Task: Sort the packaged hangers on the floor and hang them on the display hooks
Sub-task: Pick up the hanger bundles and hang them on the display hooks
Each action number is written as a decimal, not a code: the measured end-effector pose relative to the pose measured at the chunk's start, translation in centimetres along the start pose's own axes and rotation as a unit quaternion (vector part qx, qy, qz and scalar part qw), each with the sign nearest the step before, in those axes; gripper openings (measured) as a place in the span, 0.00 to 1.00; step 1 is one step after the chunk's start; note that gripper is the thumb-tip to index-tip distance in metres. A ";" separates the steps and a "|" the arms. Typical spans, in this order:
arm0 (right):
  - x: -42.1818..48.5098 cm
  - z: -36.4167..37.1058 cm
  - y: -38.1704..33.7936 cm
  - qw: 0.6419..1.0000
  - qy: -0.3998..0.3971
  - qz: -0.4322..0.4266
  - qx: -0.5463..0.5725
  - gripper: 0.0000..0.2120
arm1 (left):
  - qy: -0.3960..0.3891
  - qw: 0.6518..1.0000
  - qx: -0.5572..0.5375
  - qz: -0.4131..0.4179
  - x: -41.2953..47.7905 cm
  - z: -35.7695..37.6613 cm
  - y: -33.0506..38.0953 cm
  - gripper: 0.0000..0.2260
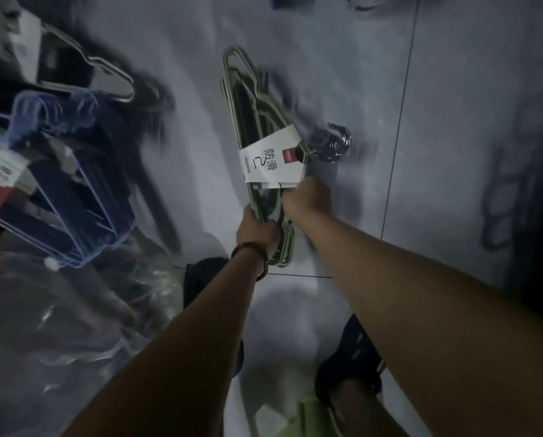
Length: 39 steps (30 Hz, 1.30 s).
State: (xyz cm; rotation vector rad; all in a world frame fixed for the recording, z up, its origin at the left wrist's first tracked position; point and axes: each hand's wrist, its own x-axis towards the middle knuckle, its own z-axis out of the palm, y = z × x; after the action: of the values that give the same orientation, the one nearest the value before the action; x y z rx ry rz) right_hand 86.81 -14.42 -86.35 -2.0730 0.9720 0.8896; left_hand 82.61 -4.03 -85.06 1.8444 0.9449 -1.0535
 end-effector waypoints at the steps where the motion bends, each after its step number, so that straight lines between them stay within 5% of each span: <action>1: -0.1 0.2 0.2 1.000 0.015 0.004 -0.012 0.13 | -0.011 1.000 -0.015 0.006 0.0 0.4 -0.1 0.24; 8: -2.0 -2.9 -0.4 0.999 0.044 -0.003 -0.019 0.14 | -0.064 0.997 -0.003 0.033 -2.9 -0.8 1.3 0.35; 12: -6.4 -7.3 -0.4 0.999 0.034 -0.022 -0.002 0.11 | -0.082 0.994 -0.077 0.008 -6.8 -2.1 3.4 0.18; 17: -15.6 -15.0 -0.2 0.999 -0.020 -0.045 0.009 0.05 | -0.081 0.981 -0.171 0.045 -15.9 -5.8 7.7 0.35; 20: -23.9 -22.0 -1.4 0.995 -0.036 -0.088 0.023 0.05 | -0.023 0.966 -0.226 0.120 -24.1 -9.2 12.9 0.35; 26: -37.1 -31.9 -2.5 0.988 -0.098 -0.121 0.018 0.15 | 0.006 0.946 -0.294 0.136 -37.0 -11.4 16.1 0.12; 29: -46.3 -38.9 -3.6 0.986 -0.101 -0.130 -0.009 0.19 | 0.004 0.945 -0.269 0.183 -46.8 -13.4 18.5 0.13; 33: -56.5 -47.2 -4.5 0.980 0.044 -0.146 -0.125 0.21 | -0.011 0.947 -0.200 0.252 -57.5 -15.3 21.1 0.11; 36: -63.8 -52.7 -5.8 0.957 0.232 -0.171 -0.032 0.13 | -0.055 0.940 -0.145 0.303 -64.4 -15.0 22.9 0.15; 39: -68.6 -56.4 -6.0 0.922 0.350 -0.165 -0.026 0.22 | -0.134 0.919 -0.095 0.357 -71.2 -13.8 24.9 0.19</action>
State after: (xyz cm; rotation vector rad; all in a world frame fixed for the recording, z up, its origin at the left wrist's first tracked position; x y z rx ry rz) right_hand 74.59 -31.00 0.28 -2.5584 0.8900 -0.0277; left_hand 81.87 -17.09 -9.50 1.6227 0.1579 -0.6930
